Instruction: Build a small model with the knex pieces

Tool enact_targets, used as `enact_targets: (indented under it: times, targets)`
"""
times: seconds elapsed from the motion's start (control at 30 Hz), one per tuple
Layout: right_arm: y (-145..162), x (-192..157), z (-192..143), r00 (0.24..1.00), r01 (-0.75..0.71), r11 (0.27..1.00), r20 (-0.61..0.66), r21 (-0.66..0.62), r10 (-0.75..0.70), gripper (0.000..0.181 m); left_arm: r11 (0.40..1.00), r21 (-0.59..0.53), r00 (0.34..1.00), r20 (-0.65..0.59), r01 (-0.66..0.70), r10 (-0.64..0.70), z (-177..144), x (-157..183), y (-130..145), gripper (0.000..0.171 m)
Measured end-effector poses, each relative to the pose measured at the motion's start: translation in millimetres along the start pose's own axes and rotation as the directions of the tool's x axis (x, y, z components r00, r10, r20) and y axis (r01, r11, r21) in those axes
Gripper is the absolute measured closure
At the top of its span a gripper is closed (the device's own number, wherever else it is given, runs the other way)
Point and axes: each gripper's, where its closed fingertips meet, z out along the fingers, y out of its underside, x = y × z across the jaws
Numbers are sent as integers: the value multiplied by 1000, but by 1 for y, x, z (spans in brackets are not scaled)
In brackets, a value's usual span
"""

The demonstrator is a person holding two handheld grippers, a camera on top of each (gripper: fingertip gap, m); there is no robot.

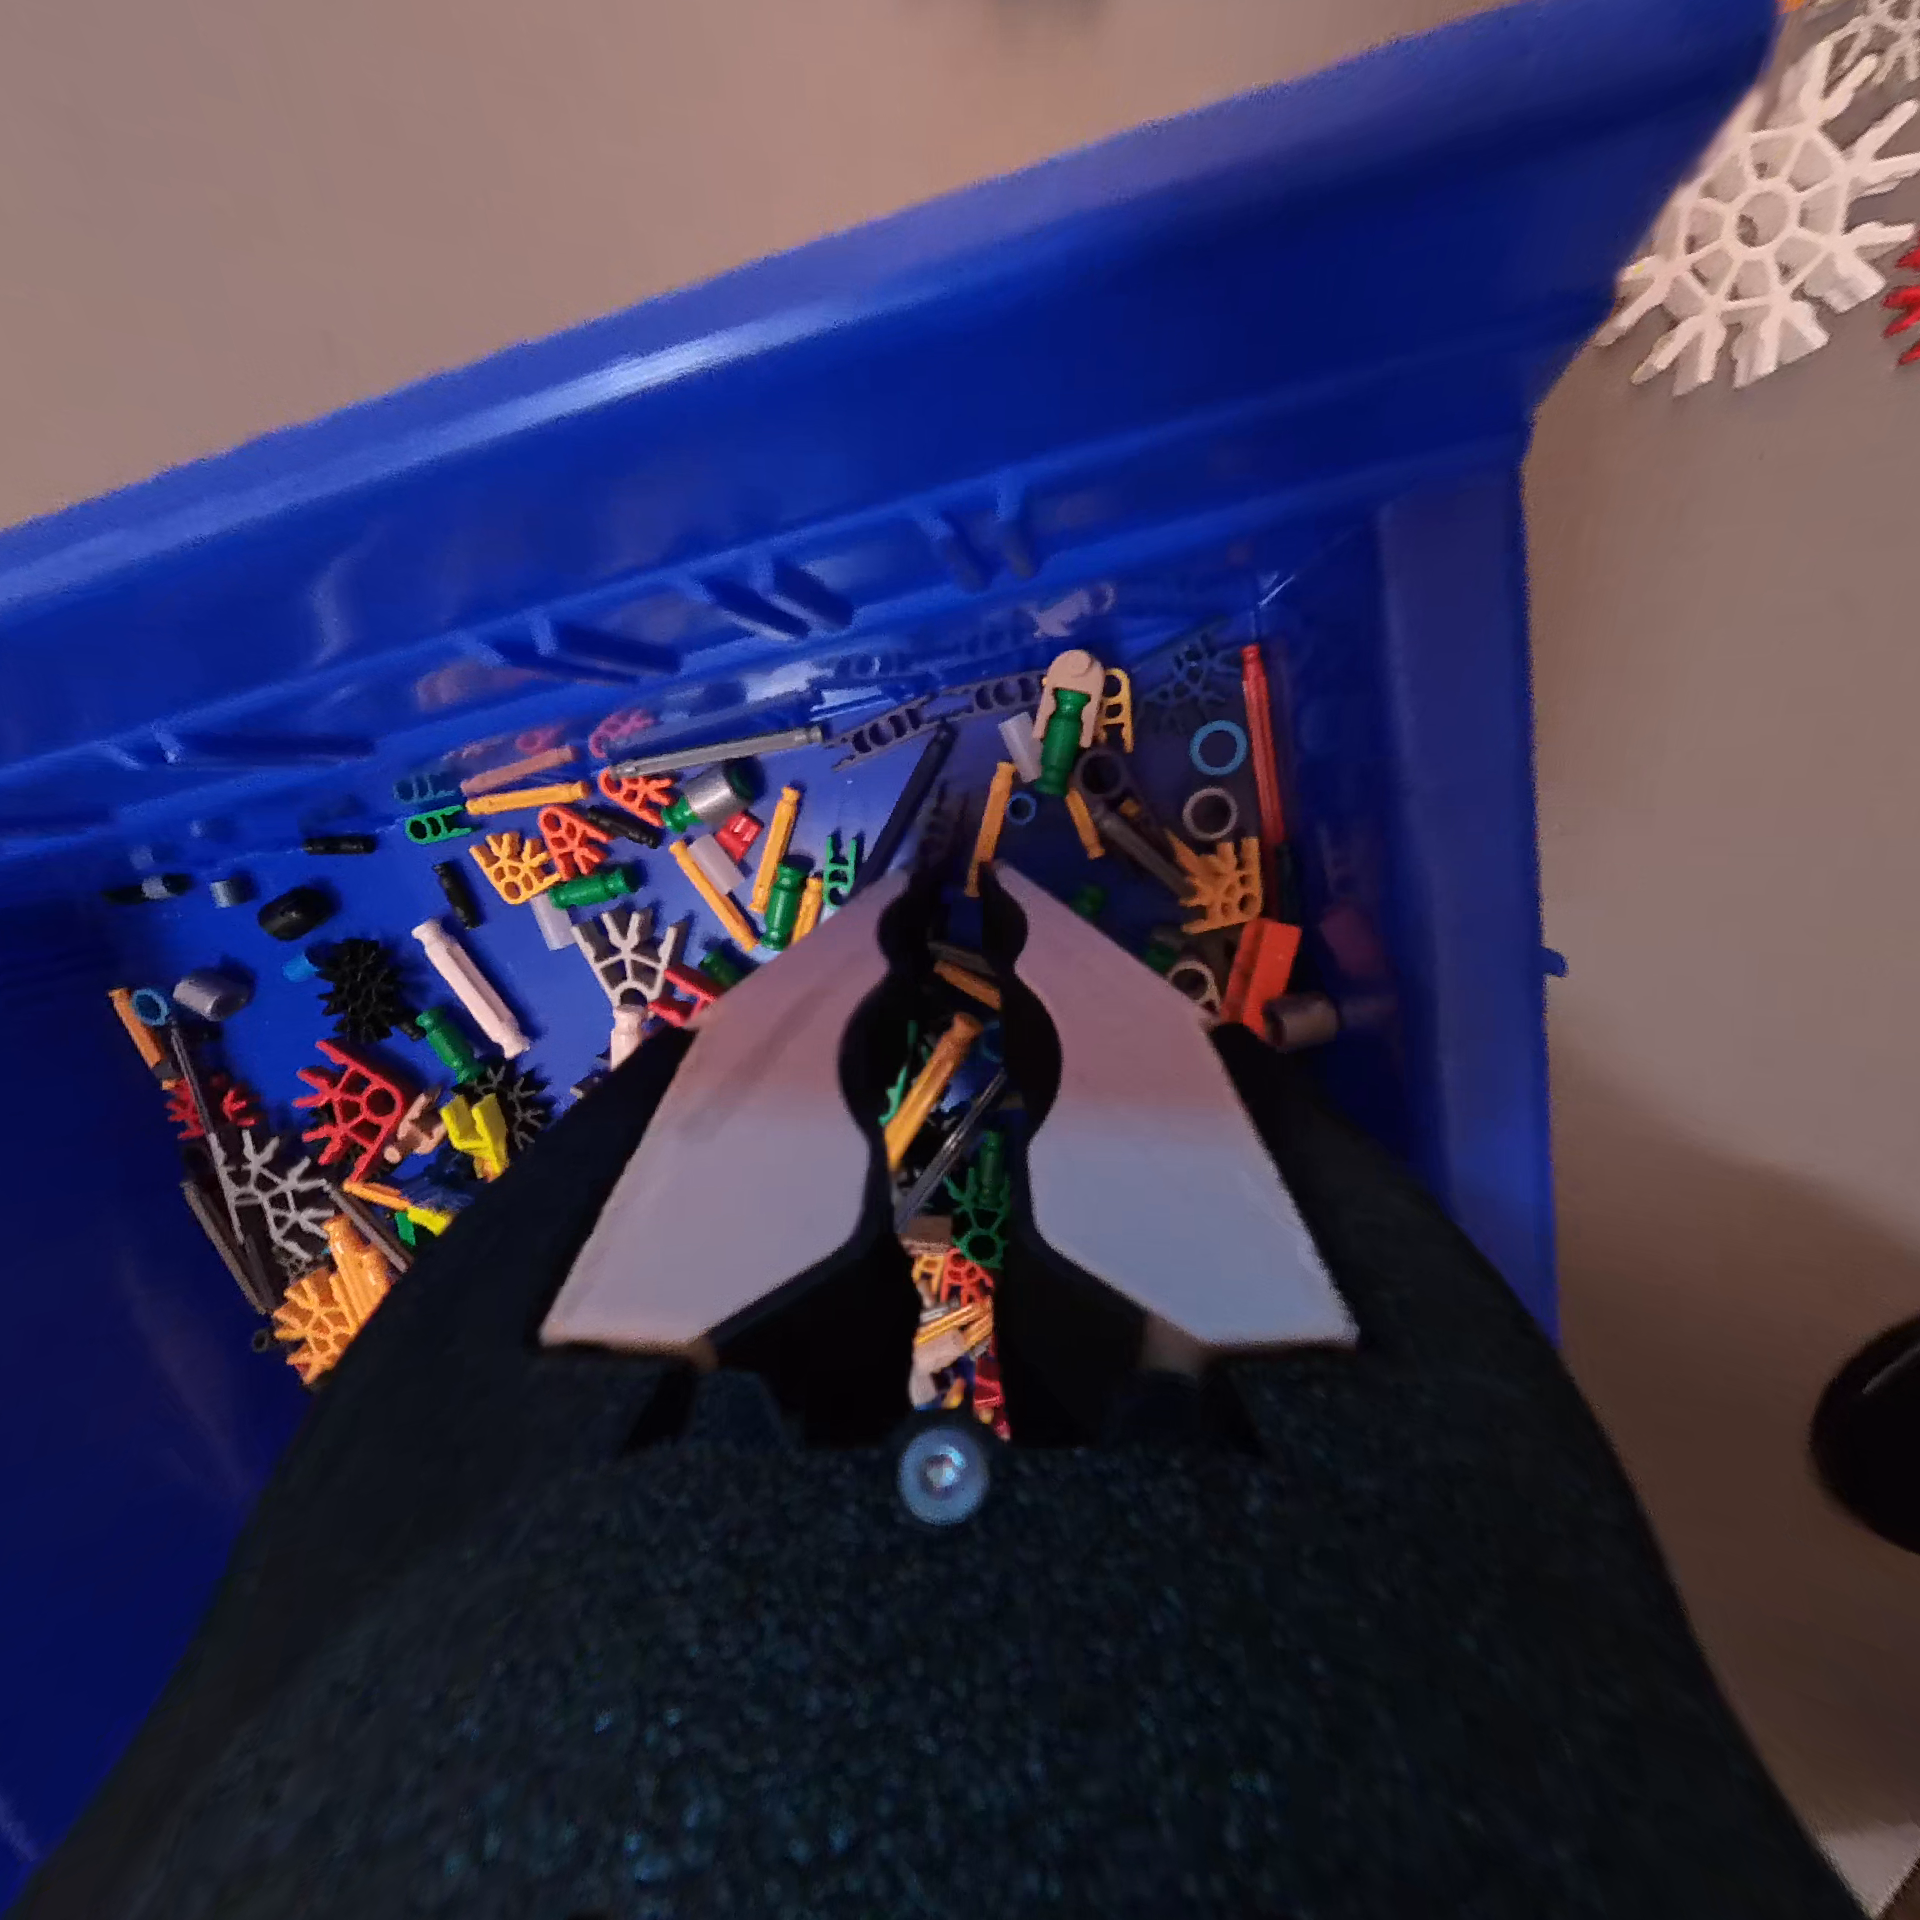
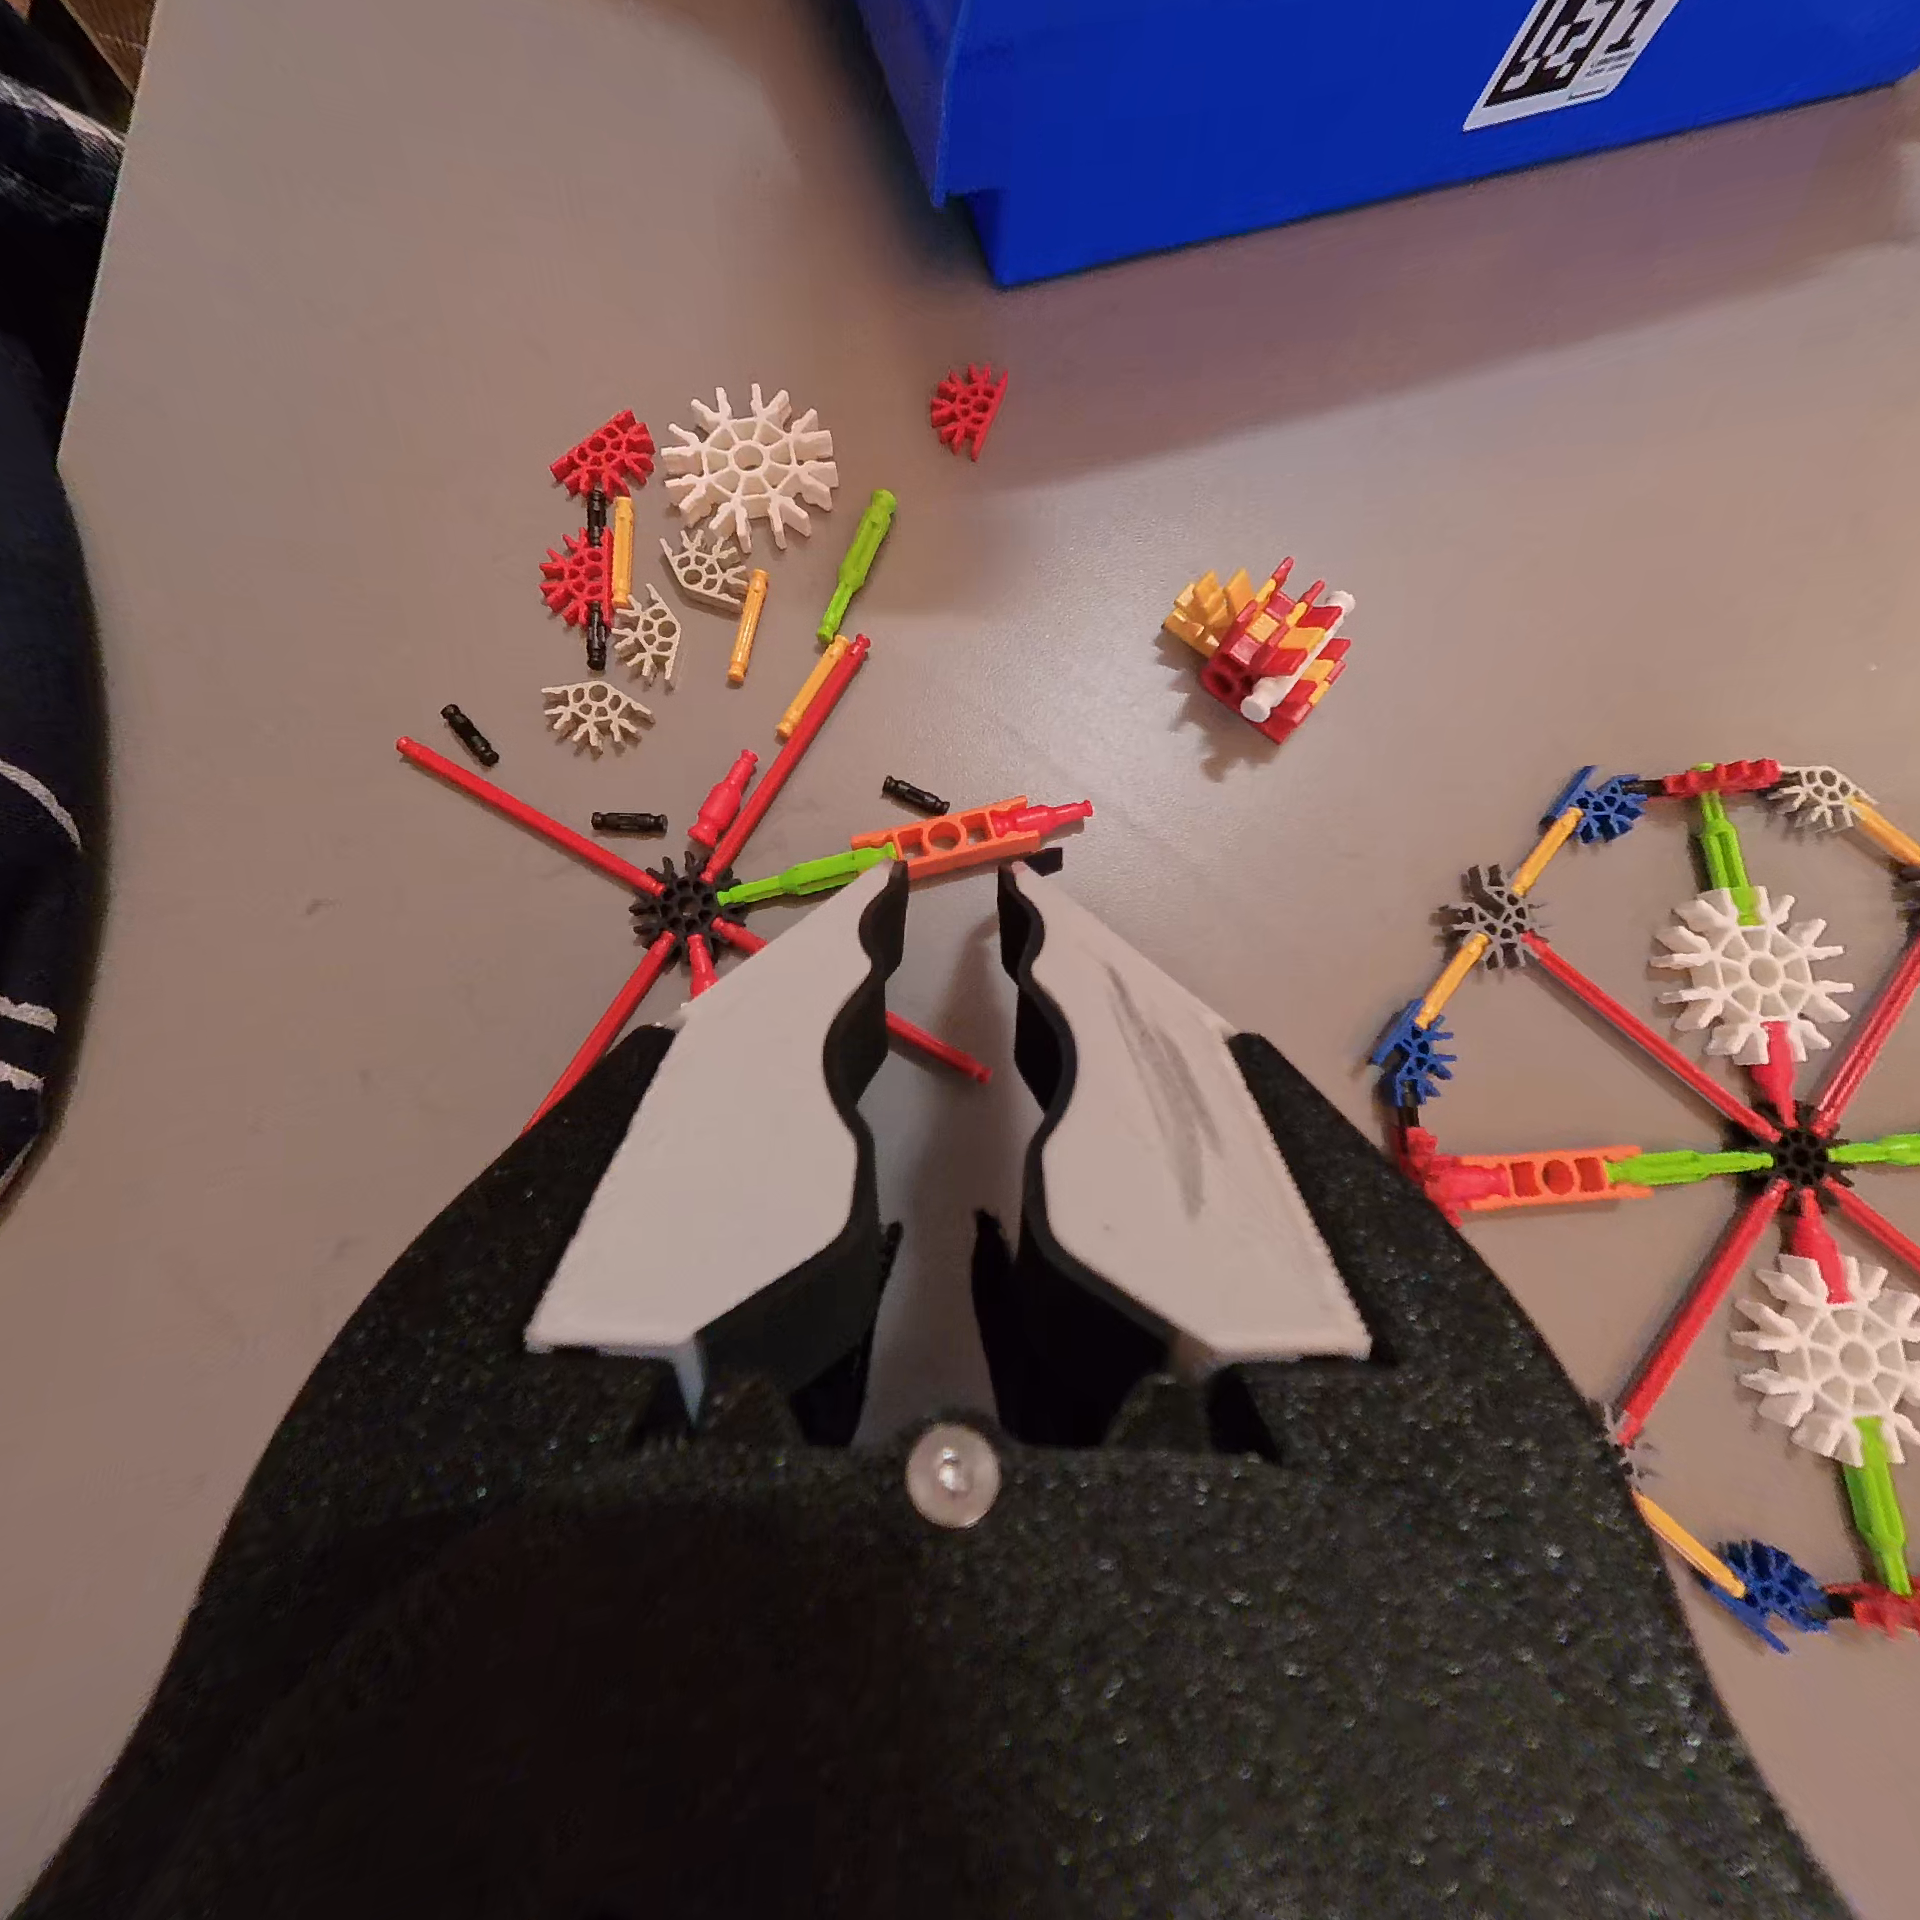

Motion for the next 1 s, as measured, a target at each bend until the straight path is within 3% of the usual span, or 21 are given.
enact_targets:
  times: [0.13, 0.8, 1.0]
  targets:
    - [-1, 0, -1, 1000, 0, 1000, -2, 4, 0, 165, 1000, 1, 1000, 23, 0, 0, 0, -2, 1, 150]
    - [-1, 0, -1, 1000, 5, 1000, -6, 2, -5, 165, 999, 6, 999, -3, -36, 36, 2, 6, -3, 169]
    - [-3, 1, -2, 1000, 8, 1000, -13, 5, -8, 165, 996, 88, 992, 126, -3, -8, -51, -8, -19, 169]
